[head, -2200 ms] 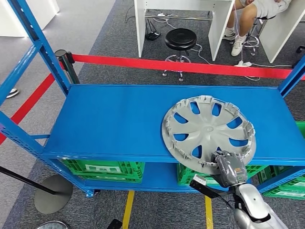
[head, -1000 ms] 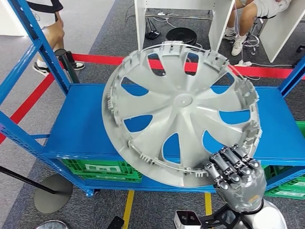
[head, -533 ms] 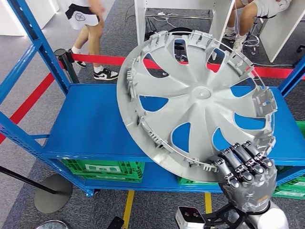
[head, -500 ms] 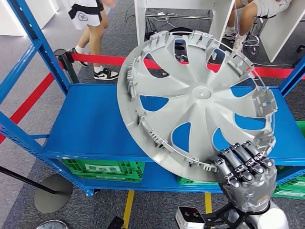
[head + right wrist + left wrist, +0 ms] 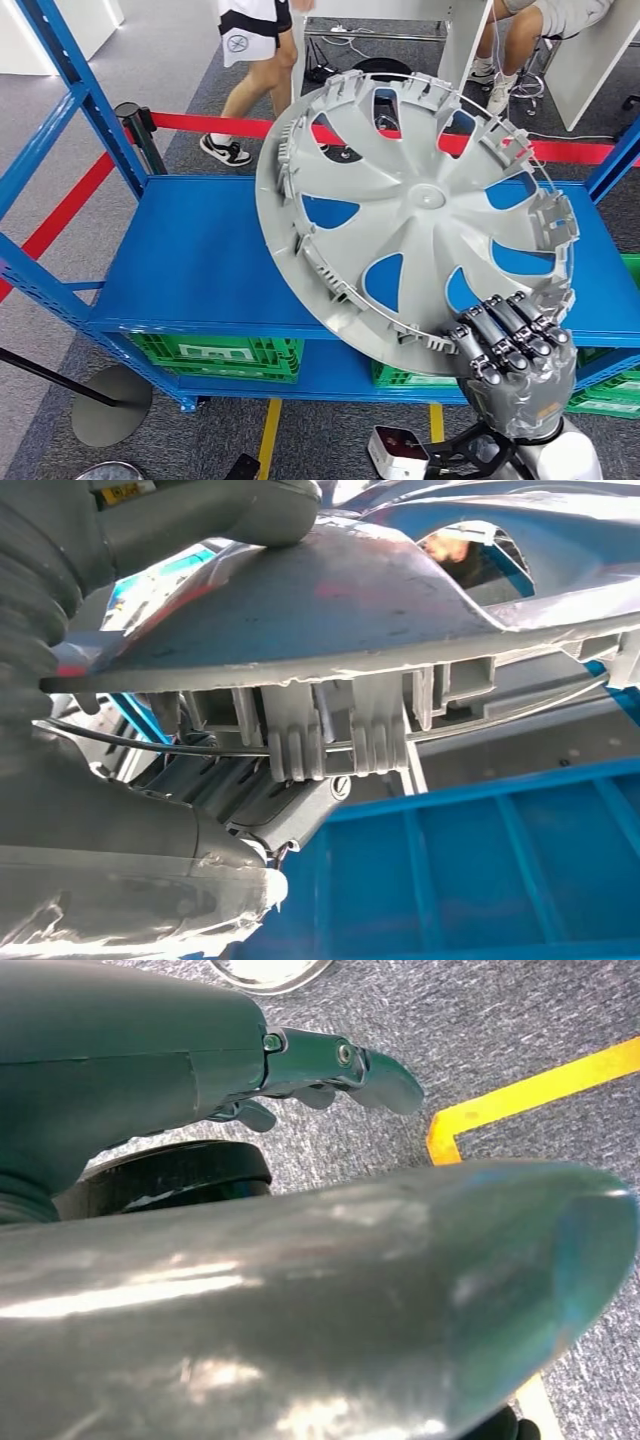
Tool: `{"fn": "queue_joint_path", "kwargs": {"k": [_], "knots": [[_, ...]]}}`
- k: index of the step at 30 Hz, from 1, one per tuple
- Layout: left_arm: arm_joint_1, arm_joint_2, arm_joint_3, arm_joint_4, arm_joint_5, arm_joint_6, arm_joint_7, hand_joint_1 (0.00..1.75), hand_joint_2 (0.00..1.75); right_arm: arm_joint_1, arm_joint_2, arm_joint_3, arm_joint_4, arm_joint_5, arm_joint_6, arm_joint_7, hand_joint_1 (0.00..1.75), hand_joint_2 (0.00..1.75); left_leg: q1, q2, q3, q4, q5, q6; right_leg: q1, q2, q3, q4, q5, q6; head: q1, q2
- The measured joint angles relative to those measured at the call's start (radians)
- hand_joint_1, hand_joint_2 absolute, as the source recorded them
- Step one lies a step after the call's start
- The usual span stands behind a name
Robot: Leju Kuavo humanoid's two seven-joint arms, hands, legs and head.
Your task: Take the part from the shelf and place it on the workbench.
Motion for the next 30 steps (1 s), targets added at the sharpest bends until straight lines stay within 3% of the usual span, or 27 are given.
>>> {"fn": "queue_joint_path", "kwargs": {"k": [9,15,17,19,20,21,22,23,25,27,30], "knots": [[0.0,0.0,0.003,0.0,0.01,-0.002,0.013,0.0,0.0,-0.003,-0.009,0.0,0.043,0.001,0.0,0.096,1.75,1.75,-0.003,0.0,-0.002,0.007,-0.006,0.007,-0.004,0.0,0.001,0.0,-0.001,0.003,0.0,0.0],[-0.001,-0.001,0.006,0.0,0.01,-0.003,0.016,0.0,0.0,-0.003,-0.011,0.002,0.062,0.001,0.0,0.108,1.75,1.75,0.001,0.002,-0.005,0.006,-0.001,0.023,-0.004,0.0,-0.006,0.009,-0.011,0.02,0.0,0.0],[-0.002,-0.002,0.007,0.0,0.01,-0.005,0.016,0.0,0.0,-0.004,-0.014,0.003,0.067,0.001,0.0,0.114,1.75,1.75,0.008,0.003,-0.004,0.0,0.004,0.027,-0.003,-0.001,-0.043,0.085,-0.06,0.024,0.003,0.0],[-0.002,-0.002,0.007,0.0,0.01,-0.008,0.017,0.0,0.0,-0.005,-0.018,0.005,0.072,0.001,0.0,0.12,1.75,1.75,0.01,0.003,-0.007,0.001,0.004,0.028,-0.003,-0.001,-0.107,0.228,-0.123,0.029,0.005,0.0],[-0.002,-0.002,0.008,0.0,0.01,-0.008,0.017,0.0,0.0,-0.005,-0.021,0.006,0.075,0.001,0.0,0.123,1.75,1.75,0.011,0.003,-0.007,0.001,0.004,0.027,-0.004,-0.001,-0.132,0.282,-0.136,0.032,0.005,0.0],[-0.002,-0.002,0.008,0.0,0.01,-0.009,0.017,0.0,0.0,-0.004,-0.023,0.008,0.079,0.001,0.0,0.126,1.75,1.75,0.012,0.003,-0.008,0.003,0.004,0.026,-0.004,-0.001,-0.142,0.301,-0.129,0.034,0.005,0.0],[-0.002,-0.002,0.008,0.0,0.01,-0.009,0.018,0.0,0.0,-0.004,-0.026,0.009,0.082,0.001,0.0,0.129,1.75,1.75,0.014,0.003,-0.008,0.004,0.004,0.025,-0.005,-0.001,-0.131,0.275,-0.102,0.036,0.005,0.0],[-0.002,-0.002,0.009,0.0,0.01,-0.009,0.018,0.0,0.0,-0.004,-0.028,0.01,0.084,0.001,0.0,0.131,1.75,1.75,0.017,0.002,-0.009,0.007,0.004,0.021,-0.008,-0.002,-0.102,0.213,-0.062,0.039,0.005,0.0],[-0.002,-0.002,0.01,0.0,0.009,-0.009,0.018,0.0,0.0,-0.005,-0.032,0.012,0.087,0.001,0.0,0.133,1.75,1.75,0.019,0.0,-0.014,0.015,0.004,0.008,-0.009,0.002,-0.036,0.084,-0.011,0.044,0.006,0.0],[-0.003,-0.001,0.01,0.0,0.009,-0.009,0.018,0.0,0.0,-0.006,-0.035,0.013,0.09,0.001,-0.001,0.136,1.75,1.75,0.017,-0.002,-0.023,0.024,0.009,-0.008,-0.007,0.007,-0.015,0.037,-0.005,0.033,0.007,0.0],[-0.004,-0.001,0.011,0.0,0.009,-0.008,0.018,0.0,0.0,-0.006,-0.039,0.016,0.092,0.001,-0.002,0.143,1.75,1.75,0.019,-0.002,-0.04,0.034,0.009,-0.024,-0.005,0.008,-0.037,0.043,0.006,0.001,0.004,0.0]]}}
